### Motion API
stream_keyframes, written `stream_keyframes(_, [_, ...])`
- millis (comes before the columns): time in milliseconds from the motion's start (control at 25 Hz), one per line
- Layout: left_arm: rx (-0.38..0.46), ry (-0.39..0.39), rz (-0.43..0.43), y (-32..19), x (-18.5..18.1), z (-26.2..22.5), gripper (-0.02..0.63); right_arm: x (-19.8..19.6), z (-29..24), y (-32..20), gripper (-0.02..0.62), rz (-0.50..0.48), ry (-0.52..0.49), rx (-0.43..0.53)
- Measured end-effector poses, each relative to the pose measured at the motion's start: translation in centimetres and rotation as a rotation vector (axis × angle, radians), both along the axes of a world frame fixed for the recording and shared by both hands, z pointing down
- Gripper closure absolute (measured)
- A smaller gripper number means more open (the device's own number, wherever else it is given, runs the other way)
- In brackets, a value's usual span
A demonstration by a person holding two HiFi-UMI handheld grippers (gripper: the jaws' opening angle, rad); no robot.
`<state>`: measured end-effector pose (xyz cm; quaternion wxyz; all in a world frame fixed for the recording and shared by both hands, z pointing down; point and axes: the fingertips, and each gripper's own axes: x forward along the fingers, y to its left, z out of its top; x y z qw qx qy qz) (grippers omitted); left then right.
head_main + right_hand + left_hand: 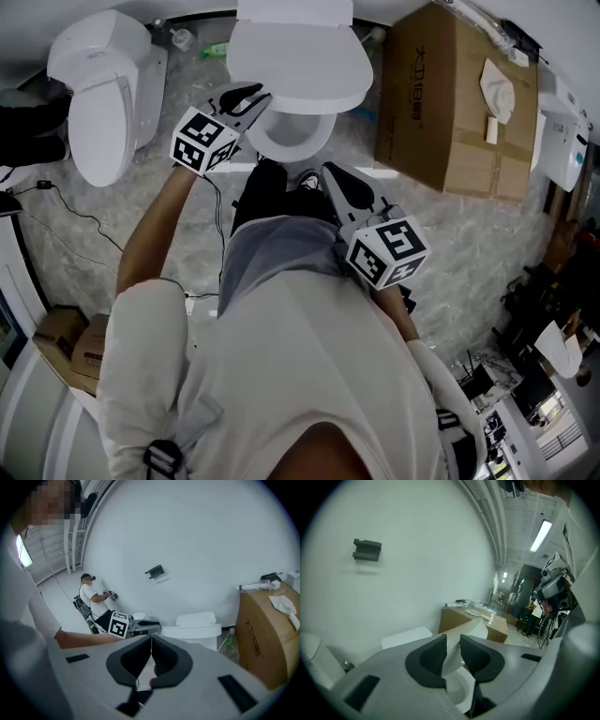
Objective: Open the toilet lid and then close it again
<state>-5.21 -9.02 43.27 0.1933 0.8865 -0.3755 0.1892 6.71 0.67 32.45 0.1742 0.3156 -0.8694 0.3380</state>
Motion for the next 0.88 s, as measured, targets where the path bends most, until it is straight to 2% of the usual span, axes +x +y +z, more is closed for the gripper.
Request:
stream_keyframes(160, [0.012, -0.032, -0.057, 1.0, 0.1, 0.6, 0.537, 1.6, 0.3, 1.0, 0.584, -0.032, 0.008, -0.001])
stream_keyframes(360, [0.01, -0.082, -0.086, 2.1, 0.4, 1.7, 0.537, 4.1, 1.5, 2.6, 0.584, -0.047, 0.003, -0.028])
stream_keyframes(680, [-0.003, -0.085, -0.157, 4.1, 0.3, 3.4, 0.535, 5.9, 2.9, 5.2, 0.584, -0.076, 0.005, -0.04])
stream_keyframes(880, [-0.04, -0.086, -0.179, 5.7, 0.5, 4.9, 0.535, 7.2, 3.1, 6.1, 0.584, -0.075, 0.024, -0.055])
